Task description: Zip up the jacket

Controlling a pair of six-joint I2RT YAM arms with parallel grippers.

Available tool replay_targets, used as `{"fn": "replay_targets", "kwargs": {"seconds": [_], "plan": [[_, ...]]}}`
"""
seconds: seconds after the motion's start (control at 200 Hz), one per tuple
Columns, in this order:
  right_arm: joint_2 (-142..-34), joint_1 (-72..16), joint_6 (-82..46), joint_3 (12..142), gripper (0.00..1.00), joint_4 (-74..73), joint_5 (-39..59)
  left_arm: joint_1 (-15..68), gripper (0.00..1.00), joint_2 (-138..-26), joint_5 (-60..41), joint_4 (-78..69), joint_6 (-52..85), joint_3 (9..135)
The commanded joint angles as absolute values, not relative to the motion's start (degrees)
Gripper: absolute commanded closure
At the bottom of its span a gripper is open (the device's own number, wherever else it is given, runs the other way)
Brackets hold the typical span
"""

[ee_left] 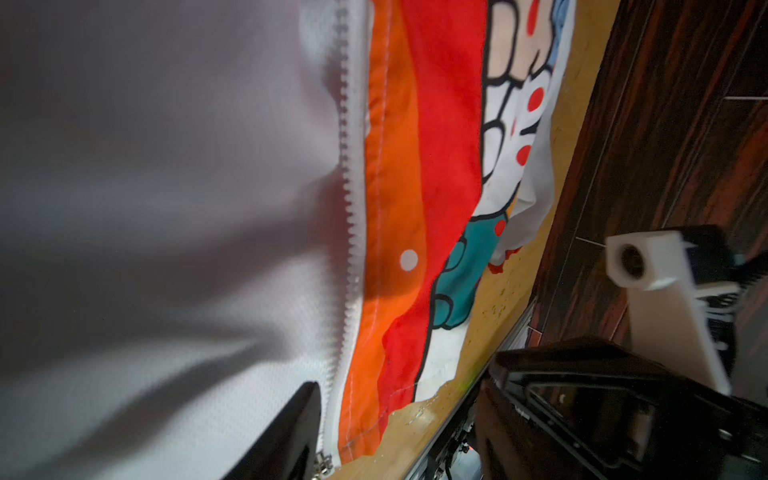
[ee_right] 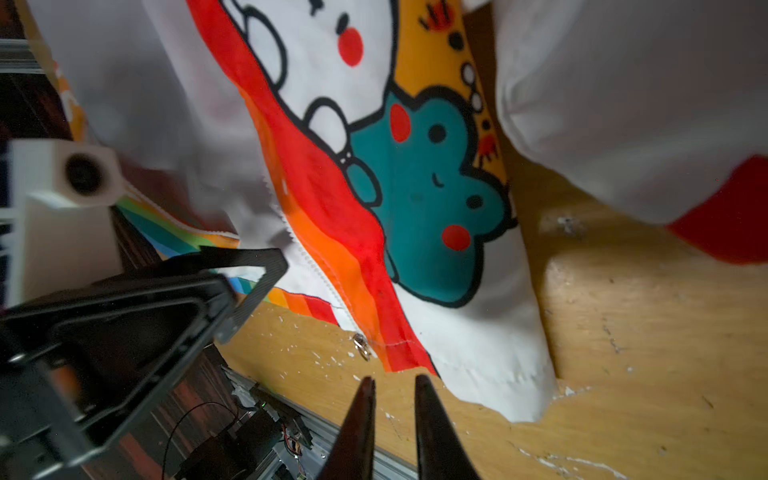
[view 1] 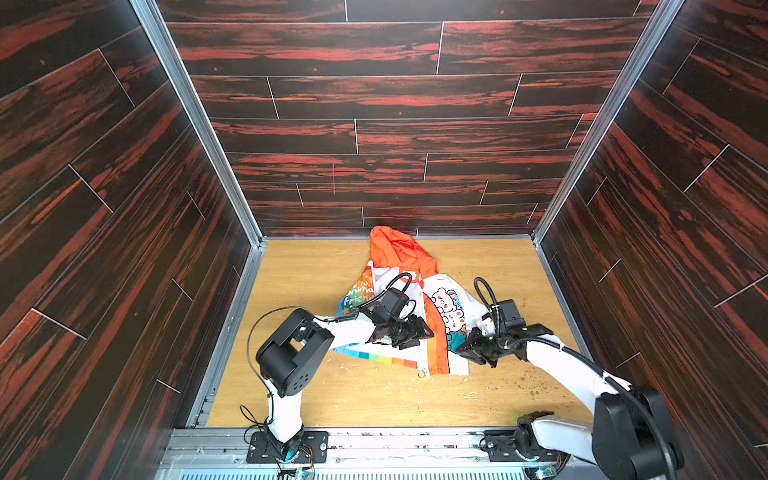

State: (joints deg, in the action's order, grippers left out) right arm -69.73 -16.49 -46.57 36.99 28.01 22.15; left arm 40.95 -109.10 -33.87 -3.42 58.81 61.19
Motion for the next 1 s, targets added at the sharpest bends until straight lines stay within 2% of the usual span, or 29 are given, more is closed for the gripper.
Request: {"fn": "replay_targets", "kwargs": {"seconds": [0.0,0.366,0.596,0.992], "plan": [[-67.68,-16.75,-48.32,37.33,0.79,27.92,22.81,41.15,0.39,-109.98,-35.49,-5.17,57.92,62.36],[-67.67,-16.70,-48.34,38.83,0.79,28.98,23.08,41.84,0.45,-114.89,-37.81,-17.37,62.96,61.88],[-67.87,-16.74,-47.57,39.77,0.79,29.97,23.04,41.90,0.51,-114.25,-38.41,-24.51,67.15,60.99],[-66.83,-16.70,-46.65,40.49,0.79,30.96,22.68,42.53,0.65,-116.13,-39.38,-21.81,66.25,62.14]]}}
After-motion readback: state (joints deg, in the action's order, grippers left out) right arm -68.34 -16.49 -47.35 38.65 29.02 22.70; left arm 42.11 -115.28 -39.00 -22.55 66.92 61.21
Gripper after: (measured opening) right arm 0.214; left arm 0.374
